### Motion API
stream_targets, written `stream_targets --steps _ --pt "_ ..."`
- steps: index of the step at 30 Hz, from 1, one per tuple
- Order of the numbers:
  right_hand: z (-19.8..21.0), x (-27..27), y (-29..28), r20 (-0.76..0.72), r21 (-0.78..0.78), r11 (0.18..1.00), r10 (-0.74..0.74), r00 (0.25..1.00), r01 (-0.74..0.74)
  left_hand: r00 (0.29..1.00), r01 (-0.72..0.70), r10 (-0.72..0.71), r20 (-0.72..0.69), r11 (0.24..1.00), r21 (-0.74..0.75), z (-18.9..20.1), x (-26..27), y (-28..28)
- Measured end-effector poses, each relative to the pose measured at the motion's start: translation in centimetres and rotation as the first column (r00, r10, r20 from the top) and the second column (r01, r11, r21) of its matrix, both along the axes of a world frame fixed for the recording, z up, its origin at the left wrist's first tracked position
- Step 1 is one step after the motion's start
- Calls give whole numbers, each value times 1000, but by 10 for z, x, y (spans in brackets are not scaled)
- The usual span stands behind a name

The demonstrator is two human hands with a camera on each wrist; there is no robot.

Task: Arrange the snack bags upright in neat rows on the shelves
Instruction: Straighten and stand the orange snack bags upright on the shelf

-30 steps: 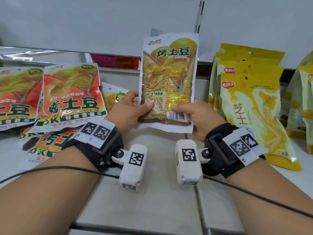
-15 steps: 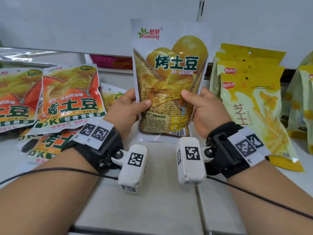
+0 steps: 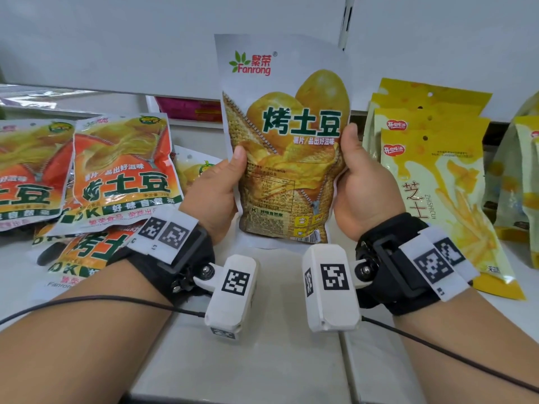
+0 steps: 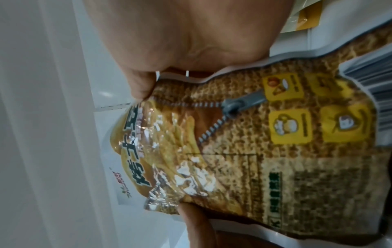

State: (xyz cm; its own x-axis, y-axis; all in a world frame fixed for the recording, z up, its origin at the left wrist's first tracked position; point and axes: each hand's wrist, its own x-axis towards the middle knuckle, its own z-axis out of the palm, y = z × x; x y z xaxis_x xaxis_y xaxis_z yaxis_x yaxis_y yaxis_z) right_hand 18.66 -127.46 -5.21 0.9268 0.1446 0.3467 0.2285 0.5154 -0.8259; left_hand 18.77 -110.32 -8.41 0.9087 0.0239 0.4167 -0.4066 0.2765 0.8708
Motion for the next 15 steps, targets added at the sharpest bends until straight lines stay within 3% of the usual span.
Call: stream_targets --steps 5,9,11,12,15 --pt "-3 -4 -2 41 -165 965 -201 979 205 994 -102 100 -47 994 -35 2 -1 0" --pt "-5 -2 -7 58 -179 875 -447 893 450 985 -158 155 -75 987 -29 3 -1 3" --pt "-5 -3 -8 70 -223 889 -395 916 401 985 -153 147 -93 987 -57 5 -3 1" --pt "-6 -3 -7 80 -270 916 -287 955 298 987 -131 123 -101 989 -72 5 -4 1" --pt "-11 -10 2 98 -454 885 -65 993 103 989 101 -109 -100 992 -81 8 -8 1"
